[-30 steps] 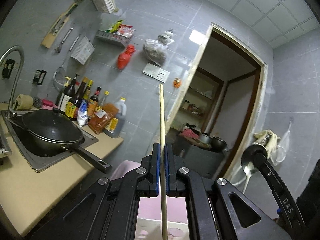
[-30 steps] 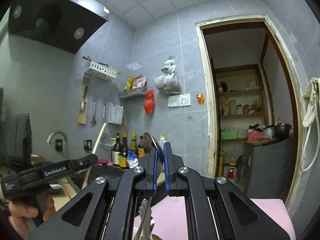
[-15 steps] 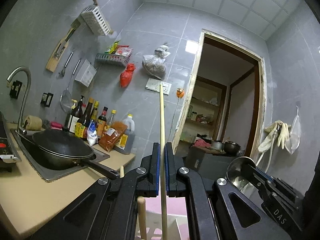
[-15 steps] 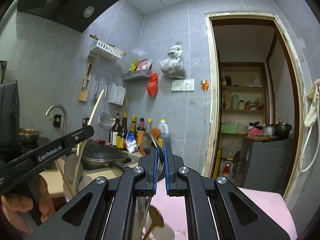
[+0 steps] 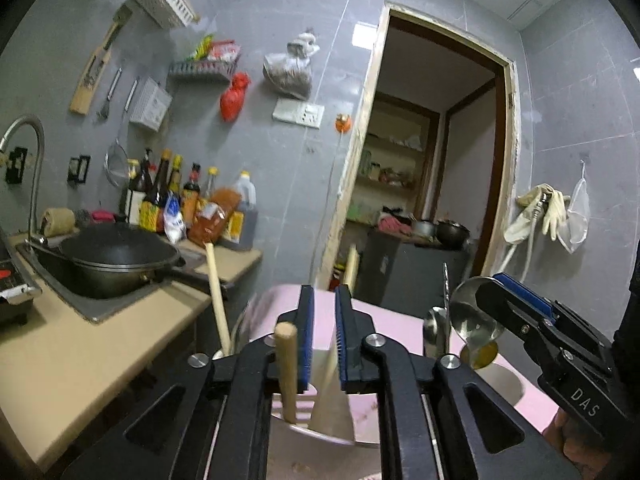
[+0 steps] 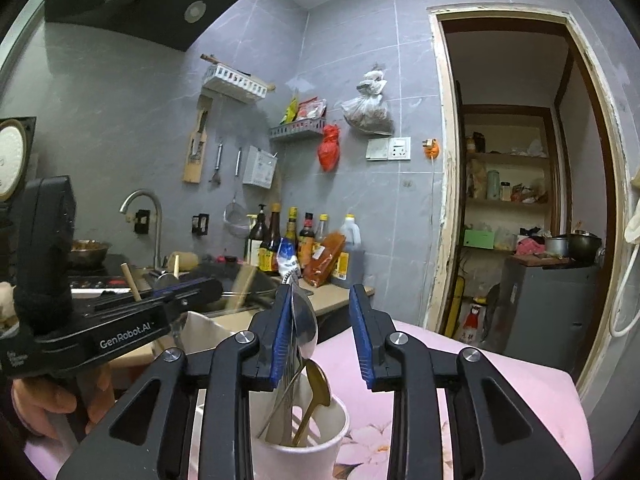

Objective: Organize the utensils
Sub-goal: 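Open the left tool releasing the chopstick while the right tool releases the spoon, then move both tools back down toward the last silver spoon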

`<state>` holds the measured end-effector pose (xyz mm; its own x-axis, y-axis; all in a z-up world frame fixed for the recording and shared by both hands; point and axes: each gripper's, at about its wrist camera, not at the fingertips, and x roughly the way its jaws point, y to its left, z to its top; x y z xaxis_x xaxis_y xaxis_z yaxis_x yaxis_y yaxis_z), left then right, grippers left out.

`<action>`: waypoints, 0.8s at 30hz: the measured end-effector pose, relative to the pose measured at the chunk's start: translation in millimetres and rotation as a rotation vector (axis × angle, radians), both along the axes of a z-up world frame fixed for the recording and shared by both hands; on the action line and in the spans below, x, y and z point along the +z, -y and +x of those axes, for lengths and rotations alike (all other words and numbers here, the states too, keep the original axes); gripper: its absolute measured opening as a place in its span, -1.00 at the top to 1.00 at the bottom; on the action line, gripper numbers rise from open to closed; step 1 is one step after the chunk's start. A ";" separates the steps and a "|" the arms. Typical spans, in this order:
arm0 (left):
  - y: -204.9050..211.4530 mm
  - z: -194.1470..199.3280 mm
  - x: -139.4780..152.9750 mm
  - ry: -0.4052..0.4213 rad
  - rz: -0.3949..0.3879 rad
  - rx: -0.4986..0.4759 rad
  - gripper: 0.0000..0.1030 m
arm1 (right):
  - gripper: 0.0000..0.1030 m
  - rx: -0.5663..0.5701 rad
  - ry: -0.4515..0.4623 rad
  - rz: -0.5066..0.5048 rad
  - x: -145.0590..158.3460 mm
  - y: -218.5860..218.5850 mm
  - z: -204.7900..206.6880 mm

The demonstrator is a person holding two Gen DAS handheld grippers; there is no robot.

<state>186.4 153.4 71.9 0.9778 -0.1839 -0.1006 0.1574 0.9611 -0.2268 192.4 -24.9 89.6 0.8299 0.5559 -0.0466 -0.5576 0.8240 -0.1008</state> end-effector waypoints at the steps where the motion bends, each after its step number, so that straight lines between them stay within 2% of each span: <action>1: -0.3 -2.2 0.3 -0.007 -0.006 -0.006 0.66 | 0.40 0.003 -0.003 0.004 1.9 1.3 -1.9; 3: 0.3 -5.1 2.5 -0.017 -0.031 -0.026 0.40 | 0.23 0.005 -0.007 0.013 4.1 4.8 -4.5; 5: 0.2 -11.8 6.6 -0.008 -0.043 -0.027 0.37 | 0.14 -0.003 0.002 0.031 8.7 10.0 -8.2; 10: 11.1 -18.1 13.5 0.020 0.000 -0.022 0.28 | 0.06 -0.028 -0.012 0.049 15.6 17.7 -7.7; 14: 13.2 -20.2 14.1 0.007 -0.021 -0.032 0.26 | -0.06 -0.046 -0.025 0.065 16.4 28.0 -8.2; 16: 14.4 -22.2 15.4 0.007 -0.014 -0.033 0.16 | -0.29 -0.057 -0.022 0.069 17.1 34.4 -10.8; 22: 21.9 -35.6 25.3 0.009 -0.010 -0.035 -0.24 | -0.64 -0.096 -0.015 0.090 19.9 58.3 -22.6; 24: 27.1 -40.4 27.9 0.001 0.003 -0.032 -0.47 | -0.80 -0.114 -0.020 0.099 20.1 68.3 -26.0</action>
<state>145.9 126.3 99.8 0.9716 -0.2145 -0.1003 0.1881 0.9564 -0.2233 166.5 -93.2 109.7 0.8872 0.4612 -0.0136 -0.4613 0.8872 -0.0055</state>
